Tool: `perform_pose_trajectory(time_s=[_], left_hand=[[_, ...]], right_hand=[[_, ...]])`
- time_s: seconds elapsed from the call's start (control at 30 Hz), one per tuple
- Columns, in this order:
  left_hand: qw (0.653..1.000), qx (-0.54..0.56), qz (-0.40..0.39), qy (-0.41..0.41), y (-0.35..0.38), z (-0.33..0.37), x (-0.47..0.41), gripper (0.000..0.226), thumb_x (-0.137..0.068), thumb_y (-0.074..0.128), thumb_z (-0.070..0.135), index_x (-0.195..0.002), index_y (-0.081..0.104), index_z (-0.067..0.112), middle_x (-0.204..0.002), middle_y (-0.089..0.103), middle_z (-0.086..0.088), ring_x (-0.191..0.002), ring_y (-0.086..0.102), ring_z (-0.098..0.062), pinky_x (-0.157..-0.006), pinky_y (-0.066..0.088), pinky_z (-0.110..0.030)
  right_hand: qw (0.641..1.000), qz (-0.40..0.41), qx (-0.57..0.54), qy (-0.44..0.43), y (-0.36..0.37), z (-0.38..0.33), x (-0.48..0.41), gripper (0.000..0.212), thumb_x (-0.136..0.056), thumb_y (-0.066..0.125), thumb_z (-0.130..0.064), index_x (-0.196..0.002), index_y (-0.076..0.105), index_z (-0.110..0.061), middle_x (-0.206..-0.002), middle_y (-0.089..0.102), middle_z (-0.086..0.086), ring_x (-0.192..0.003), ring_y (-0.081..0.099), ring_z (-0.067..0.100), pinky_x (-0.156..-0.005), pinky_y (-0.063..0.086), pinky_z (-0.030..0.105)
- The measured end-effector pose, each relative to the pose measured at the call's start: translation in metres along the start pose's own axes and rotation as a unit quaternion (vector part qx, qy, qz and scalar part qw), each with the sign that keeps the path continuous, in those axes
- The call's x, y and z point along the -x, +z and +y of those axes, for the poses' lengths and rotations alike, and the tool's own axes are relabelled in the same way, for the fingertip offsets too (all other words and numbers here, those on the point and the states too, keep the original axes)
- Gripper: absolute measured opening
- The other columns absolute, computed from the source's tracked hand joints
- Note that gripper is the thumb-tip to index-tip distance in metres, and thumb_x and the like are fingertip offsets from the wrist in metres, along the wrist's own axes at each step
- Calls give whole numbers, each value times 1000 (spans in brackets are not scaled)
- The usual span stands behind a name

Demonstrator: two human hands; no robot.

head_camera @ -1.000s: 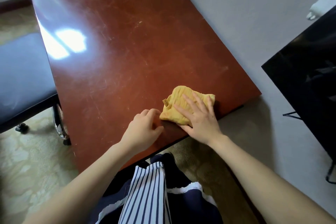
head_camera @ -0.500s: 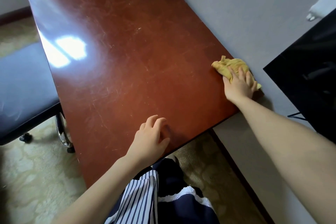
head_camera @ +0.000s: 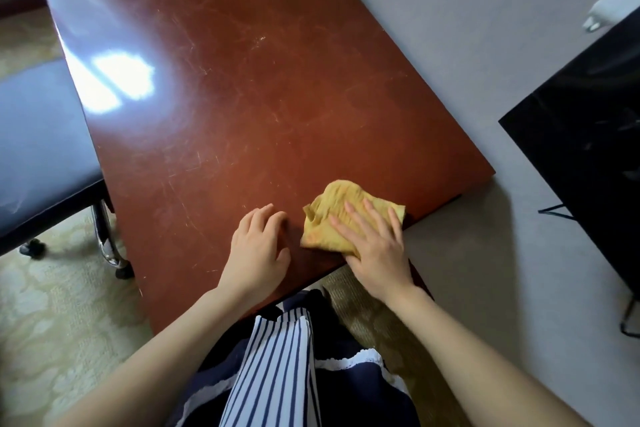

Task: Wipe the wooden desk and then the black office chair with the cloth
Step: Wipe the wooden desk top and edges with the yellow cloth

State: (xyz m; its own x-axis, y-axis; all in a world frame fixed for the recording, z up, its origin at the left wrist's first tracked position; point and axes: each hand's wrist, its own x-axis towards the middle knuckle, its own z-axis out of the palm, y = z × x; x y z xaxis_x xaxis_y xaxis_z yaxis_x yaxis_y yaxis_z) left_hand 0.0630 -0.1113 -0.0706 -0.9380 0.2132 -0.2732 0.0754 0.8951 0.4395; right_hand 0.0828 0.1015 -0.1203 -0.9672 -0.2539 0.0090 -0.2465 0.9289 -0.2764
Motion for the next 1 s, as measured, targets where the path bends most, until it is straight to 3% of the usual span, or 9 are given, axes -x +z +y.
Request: perform_pose_trajectory(time_s=[0.13, 0.3, 0.47, 0.6, 0.67, 0.83, 1.0], left_hand=[[1000, -8, 5, -1, 7, 2, 0, 54, -86, 57, 17, -137, 41, 14, -151, 26, -6, -141, 12, -27, -115, 16, -39], [1000, 9, 24, 5, 13, 11, 1, 53, -87, 57, 17, -138, 41, 16, -153, 23, -6, -142, 9, -25, -115, 13, -38], [999, 24, 41, -1, 20, 14, 11, 54, -87, 58, 19, -138, 41, 16, -153, 24, -7, -142, 10, -26, -115, 12, -38], [997, 35, 63, -19, 21, 0, 25, 49, -88, 59, 19, -135, 46, 13, -150, 29, -9, -141, 15, -28, -114, 14, -39], [997, 26, 73, -26, 19, -11, 32, 49, -88, 60, 21, -134, 47, 12, -150, 31, -10, -140, 18, -30, -114, 14, -39], [994, 3, 91, -52, 9, -45, 53, 59, -92, 52, 40, -142, 36, 13, -155, 22, -8, -144, 10, -27, -116, 6, -41], [991, -44, 53, -112, -1, -92, 87, 99, -81, 46, 68, -151, -3, 17, -158, -13, -5, -145, -15, -21, -114, -7, -48]], right_hand=[[998, 25, 4, -51, -16, 37, 25, 73, -56, 84, -7, -124, 61, -23, -131, 58, 5, -124, 50, 32, -104, 32, 60], [995, 40, 9, 86, -46, 101, 14, 68, -68, 77, 1, -130, 57, -20, -136, 53, 9, -129, 44, 35, -105, 32, 58], [967, 29, 46, 248, -53, 132, -37, 50, -93, 55, -29, -141, 41, -33, -152, 32, 2, -142, 22, 27, -115, 14, 47], [943, -19, 49, 328, -35, 109, -67, 52, -97, 30, -52, -147, 16, -44, -159, 7, -1, -146, -3, 29, -115, -6, 51], [944, -46, 58, 322, -27, 88, -69, 54, -97, 23, -56, -147, 6, -47, -160, -1, -3, -145, -11, 28, -114, -10, 52], [971, -81, 81, 209, -10, 28, -47, 56, -95, 18, -60, -146, 0, -47, -159, -4, -4, -144, -14, 28, -112, -12, 51], [982, -81, 88, 147, 11, -38, -13, 59, -93, 21, -59, -147, 3, -44, -160, -1, -1, -145, -11, 30, -114, -8, 54]])
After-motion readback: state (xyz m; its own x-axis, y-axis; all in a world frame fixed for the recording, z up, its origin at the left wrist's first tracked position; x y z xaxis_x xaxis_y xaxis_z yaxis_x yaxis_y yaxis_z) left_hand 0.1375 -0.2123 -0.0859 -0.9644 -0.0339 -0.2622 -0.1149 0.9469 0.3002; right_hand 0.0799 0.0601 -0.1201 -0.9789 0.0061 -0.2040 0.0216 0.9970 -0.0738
